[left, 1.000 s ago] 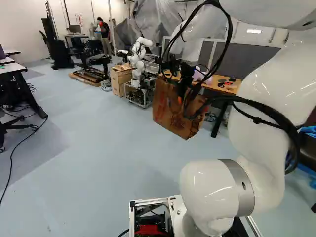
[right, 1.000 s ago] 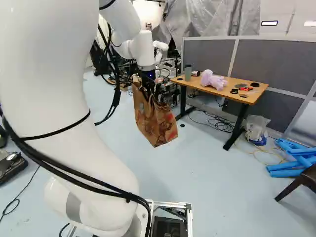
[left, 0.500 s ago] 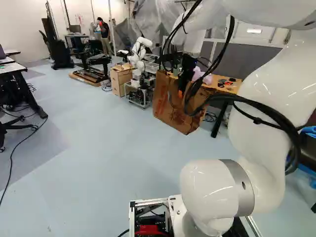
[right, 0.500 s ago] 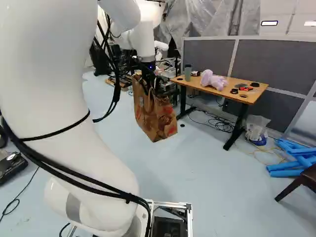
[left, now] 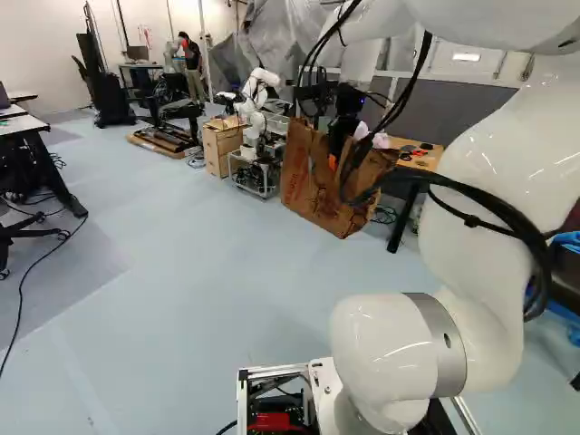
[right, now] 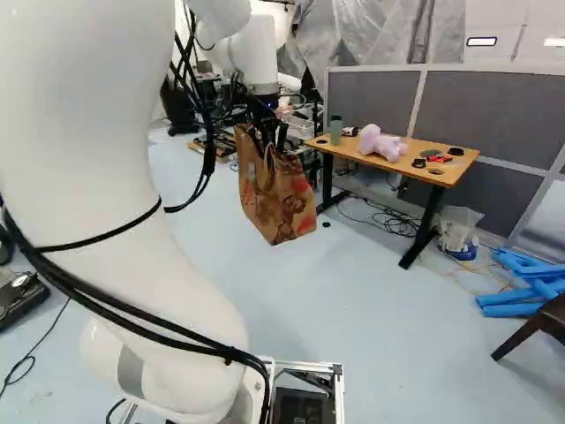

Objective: Pick up the bag on the ground and place it on the table

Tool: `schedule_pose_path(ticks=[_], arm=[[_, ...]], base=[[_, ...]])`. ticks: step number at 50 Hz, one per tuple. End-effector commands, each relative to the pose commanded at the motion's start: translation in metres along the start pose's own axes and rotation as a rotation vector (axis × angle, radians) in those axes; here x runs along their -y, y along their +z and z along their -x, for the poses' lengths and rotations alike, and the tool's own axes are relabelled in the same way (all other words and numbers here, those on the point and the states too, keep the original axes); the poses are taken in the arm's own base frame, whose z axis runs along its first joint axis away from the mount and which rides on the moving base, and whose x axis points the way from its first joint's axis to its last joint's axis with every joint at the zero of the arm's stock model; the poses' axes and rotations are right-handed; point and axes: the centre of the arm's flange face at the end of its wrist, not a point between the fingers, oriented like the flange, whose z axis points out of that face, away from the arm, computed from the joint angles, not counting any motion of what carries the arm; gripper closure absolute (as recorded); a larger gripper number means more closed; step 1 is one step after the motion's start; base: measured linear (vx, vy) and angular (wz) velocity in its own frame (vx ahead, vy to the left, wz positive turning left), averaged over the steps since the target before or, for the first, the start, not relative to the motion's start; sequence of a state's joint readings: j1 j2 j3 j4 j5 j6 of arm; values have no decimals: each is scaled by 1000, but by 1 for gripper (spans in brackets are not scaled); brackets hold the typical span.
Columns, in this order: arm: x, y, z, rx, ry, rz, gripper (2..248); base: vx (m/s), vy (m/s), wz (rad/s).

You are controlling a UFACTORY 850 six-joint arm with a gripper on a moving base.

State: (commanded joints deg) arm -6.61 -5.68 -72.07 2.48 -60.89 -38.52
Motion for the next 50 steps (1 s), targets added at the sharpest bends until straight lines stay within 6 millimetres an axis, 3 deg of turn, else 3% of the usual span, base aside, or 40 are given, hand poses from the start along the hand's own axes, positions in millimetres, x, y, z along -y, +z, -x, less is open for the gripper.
schedule_pose_path(ticks=[50], arm=[[-11,-75,-10,-15,20,-27,228]], base=[[0,0,0]])
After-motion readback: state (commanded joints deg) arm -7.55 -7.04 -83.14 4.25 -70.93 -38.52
